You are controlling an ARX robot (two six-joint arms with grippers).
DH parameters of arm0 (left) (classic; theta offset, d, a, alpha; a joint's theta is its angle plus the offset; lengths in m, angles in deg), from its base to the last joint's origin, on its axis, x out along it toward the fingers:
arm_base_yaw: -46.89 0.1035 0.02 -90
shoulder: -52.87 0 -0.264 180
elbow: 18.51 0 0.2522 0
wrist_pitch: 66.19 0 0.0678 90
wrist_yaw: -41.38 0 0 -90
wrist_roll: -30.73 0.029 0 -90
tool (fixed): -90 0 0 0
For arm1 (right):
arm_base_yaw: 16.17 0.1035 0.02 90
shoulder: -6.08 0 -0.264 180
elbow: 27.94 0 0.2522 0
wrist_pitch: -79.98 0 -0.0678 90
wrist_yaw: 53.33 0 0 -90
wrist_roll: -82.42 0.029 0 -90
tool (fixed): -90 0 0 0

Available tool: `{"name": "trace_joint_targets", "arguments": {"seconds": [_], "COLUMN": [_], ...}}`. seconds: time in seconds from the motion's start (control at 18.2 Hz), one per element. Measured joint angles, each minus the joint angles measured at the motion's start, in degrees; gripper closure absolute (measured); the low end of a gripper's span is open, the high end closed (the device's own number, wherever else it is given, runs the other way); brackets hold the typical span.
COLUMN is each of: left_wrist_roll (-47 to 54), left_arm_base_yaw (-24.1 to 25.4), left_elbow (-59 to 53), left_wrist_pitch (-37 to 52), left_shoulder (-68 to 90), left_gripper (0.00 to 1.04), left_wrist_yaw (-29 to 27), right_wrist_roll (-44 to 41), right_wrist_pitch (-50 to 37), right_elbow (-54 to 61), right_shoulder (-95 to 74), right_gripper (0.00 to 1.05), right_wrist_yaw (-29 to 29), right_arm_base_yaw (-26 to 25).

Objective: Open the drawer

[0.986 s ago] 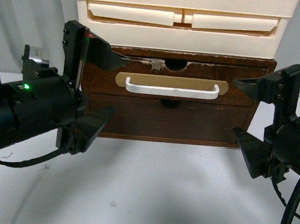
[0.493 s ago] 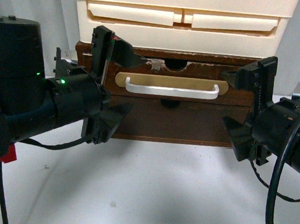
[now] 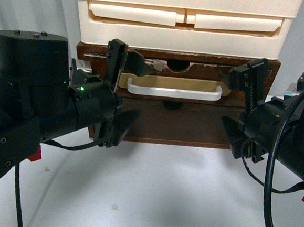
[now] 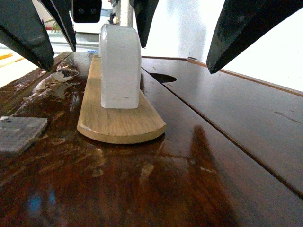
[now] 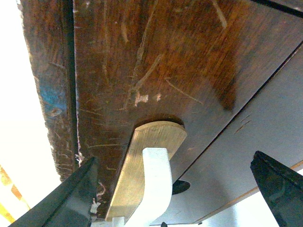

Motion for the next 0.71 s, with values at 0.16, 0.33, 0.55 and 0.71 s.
{"name": "trace_joint_targets", "arguments": {"seconds": [0.16, 0.33, 0.55, 0.71], "left_wrist_roll": [-0.6, -0.6, -6.1, -6.6], "left_arm_base_yaw": [0.1, 0.1, 0.3, 0.5], "left_elbow": [1.3, 1.3, 1.3, 1.1], "left_wrist_pitch": [-0.6, -0.6, -0.6, -0.3], "left_shoulder": [0.2, 0.2, 0.3, 0.3], "left_gripper": [0.54, 0.81, 0.91, 0.92], "left_wrist_yaw": [-0.2, -0.2, -0.2, -0.1], "right_wrist_roll": [-0.4, -1.0, -2.3, -2.6], "right_wrist_pitch": [1.3, 1.2, 1.1, 1.0], "right_elbow": [-0.8, -1.1, -1.9, -1.8], "right_shoulder": [-0.7, -0.7, -0.6, -0.6], "right_gripper": [0.34, 0.59, 0.91, 0.93], "right_wrist_yaw": [0.3, 0.2, 0.0, 0.0], "right_arm_base_yaw": [0.0, 0.0, 0.4, 0.7]}}
